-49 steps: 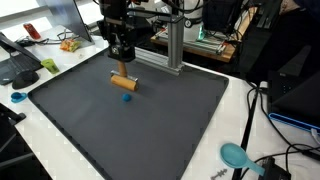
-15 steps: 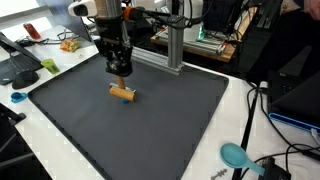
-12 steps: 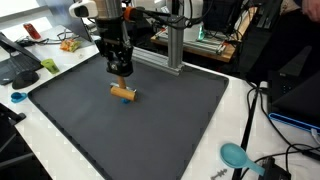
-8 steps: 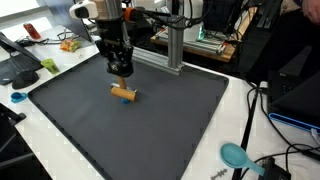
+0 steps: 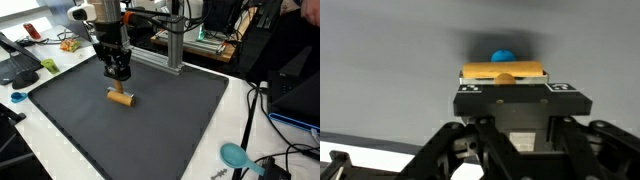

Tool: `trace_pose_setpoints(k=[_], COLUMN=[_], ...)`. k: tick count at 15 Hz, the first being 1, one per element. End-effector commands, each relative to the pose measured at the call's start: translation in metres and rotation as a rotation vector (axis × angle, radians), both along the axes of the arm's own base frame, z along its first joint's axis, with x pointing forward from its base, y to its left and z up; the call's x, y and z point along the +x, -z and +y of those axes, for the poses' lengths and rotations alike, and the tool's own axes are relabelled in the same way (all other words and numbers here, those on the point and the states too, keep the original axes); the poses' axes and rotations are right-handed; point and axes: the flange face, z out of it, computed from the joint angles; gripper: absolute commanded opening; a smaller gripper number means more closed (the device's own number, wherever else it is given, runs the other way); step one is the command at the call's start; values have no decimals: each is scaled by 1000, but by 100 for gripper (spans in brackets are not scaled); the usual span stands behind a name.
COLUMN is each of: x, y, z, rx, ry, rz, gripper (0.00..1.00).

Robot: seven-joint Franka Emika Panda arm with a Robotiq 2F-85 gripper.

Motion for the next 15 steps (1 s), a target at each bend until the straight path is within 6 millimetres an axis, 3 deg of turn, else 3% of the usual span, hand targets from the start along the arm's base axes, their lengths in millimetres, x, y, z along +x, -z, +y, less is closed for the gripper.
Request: trace_pose_setpoints(k=[1,5,8,10,12,15], x=[-2,-2,2,8,3,-7], y=[23,18,28,23,21,-2], z=[0,-2,2,2,0,-4], rx=[3,3,17,6,-21,-41], ry=[-11,-10,3,8,12,18], rz=[131,202,156,97,156,176], gripper=[22,22,22,22,22,22])
